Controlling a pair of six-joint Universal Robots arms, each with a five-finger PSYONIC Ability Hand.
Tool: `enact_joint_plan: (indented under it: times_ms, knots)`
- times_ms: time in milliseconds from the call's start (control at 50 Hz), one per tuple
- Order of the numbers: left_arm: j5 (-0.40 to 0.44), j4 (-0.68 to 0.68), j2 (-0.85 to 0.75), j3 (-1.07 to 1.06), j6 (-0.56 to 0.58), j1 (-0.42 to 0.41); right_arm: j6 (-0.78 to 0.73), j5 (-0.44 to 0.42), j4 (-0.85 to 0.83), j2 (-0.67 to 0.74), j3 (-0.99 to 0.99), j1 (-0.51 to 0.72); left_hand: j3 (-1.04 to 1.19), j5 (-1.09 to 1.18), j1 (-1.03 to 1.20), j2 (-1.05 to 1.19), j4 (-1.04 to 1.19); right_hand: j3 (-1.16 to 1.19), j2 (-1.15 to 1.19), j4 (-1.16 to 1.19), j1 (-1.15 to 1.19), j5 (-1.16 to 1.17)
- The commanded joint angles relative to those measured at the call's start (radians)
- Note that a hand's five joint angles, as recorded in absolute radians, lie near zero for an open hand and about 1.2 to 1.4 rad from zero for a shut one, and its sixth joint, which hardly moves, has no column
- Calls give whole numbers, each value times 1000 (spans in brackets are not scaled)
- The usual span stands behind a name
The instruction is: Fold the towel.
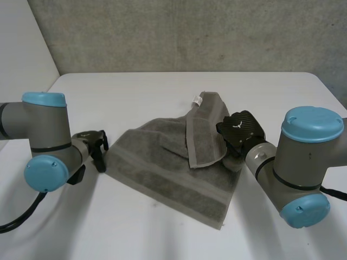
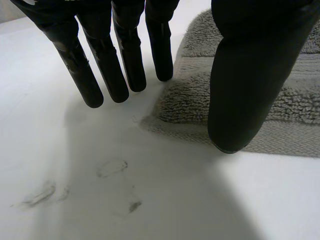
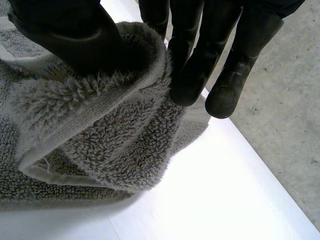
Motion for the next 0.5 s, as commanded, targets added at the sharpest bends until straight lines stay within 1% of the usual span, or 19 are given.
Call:
enact_joint_plan:
  times_ms: [20, 100, 320, 340, 360, 380, 420, 440, 480, 500]
  knots:
    - [11, 4, -3, -4, 1, 0, -3, 0, 0, 1, 0, 0, 96, 97, 104, 95, 96, 66, 103, 61, 72, 64]
    - [11, 6, -7, -5, 2, 0, -3, 0, 0, 4, 0, 0, 49, 50, 57, 48, 49, 66, 103, 61, 72, 64]
    - [13, 6, -21, -5, 5, 0, -4, 0, 0, 6, 0, 0, 66, 68, 74, 66, 66, 66, 103, 61, 72, 64]
    - [13, 6, -20, -5, 7, 0, -4, 0, 0, 6, 0, 0, 98, 100, 106, 98, 98, 66, 103, 61, 72, 64]
    - [11, 6, -20, -7, 7, 0, -4, 0, 0, 7, 0, 0, 194, 196, 203, 194, 195, 66, 103, 61, 72, 64]
    - [11, 6, -20, -7, 7, 0, -4, 0, 0, 8, 0, 0, 195, 197, 204, 195, 196, 66, 103, 61, 72, 64]
    - [7, 4, -17, -7, 4, 0, -6, 0, 0, 8, 0, 0, 493, 495, 502, 493, 494, 66, 103, 61, 72, 64]
    - [7, 4, -16, -7, 4, 0, -6, 0, 0, 8, 0, 0, 495, 496, 503, 494, 495, 66, 103, 61, 72, 64]
    - [4, 6, -4, -16, -3, -2, -6, 0, 0, 7, 0, 0, 717, 718, 725, 716, 717, 66, 103, 61, 72, 64]
    - [4, 6, -4, -16, -3, -2, -6, 0, 0, 8, 0, 0, 718, 720, 726, 717, 718, 66, 103, 61, 72, 64]
